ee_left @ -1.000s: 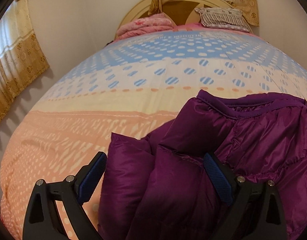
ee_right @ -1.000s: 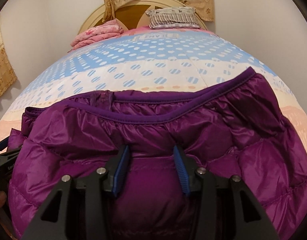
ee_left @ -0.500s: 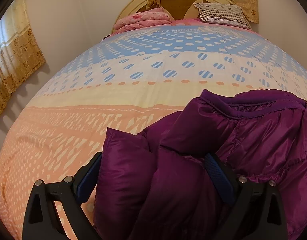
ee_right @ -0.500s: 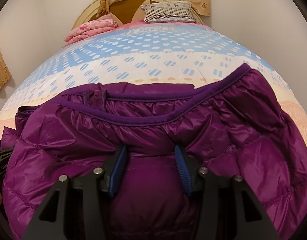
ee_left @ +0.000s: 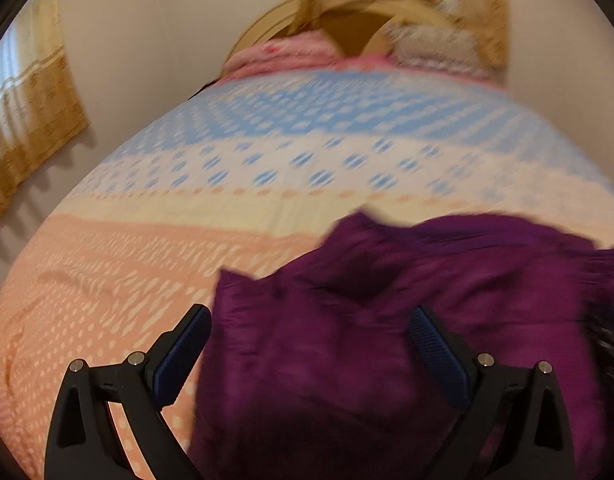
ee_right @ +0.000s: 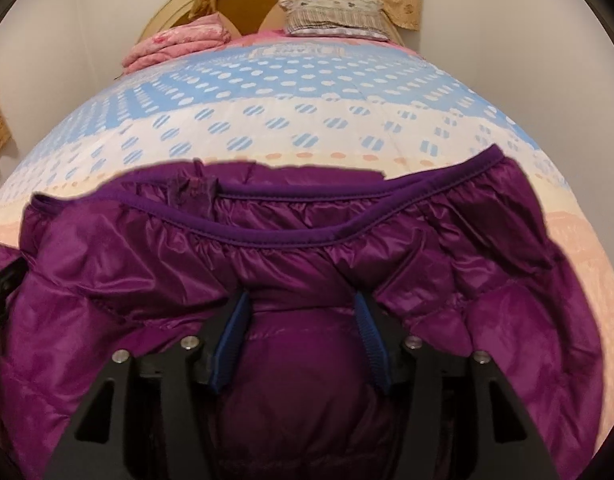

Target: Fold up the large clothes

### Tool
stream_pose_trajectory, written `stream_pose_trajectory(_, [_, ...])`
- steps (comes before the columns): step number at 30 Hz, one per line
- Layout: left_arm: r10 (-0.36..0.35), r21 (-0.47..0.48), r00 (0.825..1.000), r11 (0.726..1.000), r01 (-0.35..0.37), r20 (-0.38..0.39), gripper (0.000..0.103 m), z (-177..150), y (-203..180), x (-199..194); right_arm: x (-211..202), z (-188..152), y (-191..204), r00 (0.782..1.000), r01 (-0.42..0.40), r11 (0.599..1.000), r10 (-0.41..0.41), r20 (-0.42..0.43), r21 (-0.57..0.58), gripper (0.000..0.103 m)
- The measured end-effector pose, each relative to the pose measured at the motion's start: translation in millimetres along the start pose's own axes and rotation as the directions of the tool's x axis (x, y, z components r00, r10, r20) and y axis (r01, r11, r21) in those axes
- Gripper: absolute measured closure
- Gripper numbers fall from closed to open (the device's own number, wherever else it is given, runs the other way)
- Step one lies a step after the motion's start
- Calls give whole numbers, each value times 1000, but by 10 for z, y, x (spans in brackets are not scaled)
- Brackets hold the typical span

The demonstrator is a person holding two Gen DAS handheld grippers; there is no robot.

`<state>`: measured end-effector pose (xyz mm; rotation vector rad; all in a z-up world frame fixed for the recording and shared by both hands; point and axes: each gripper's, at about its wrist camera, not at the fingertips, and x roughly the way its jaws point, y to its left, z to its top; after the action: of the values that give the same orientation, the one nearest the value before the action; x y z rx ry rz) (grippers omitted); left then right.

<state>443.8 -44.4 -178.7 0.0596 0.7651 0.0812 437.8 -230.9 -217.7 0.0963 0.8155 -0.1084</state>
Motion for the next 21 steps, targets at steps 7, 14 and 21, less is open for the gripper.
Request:
stream_pose_trajectory(7, [45,98,999,994,-43,-12,3,-131,-398,204,7,-37,277,998,39,995,-35,46,-89,24])
stream_pose_trajectory(14, [-10,39,998,999,13,-57,2,-190,-298,400,270,-115,132,1000,-1,1000,1,-10,-28,19])
stream_pose_trajectory(21, [3,50,998,999,0,-57,1,-217,-336,415,315,-114,197,999,34,998,-35,-33,-46,16])
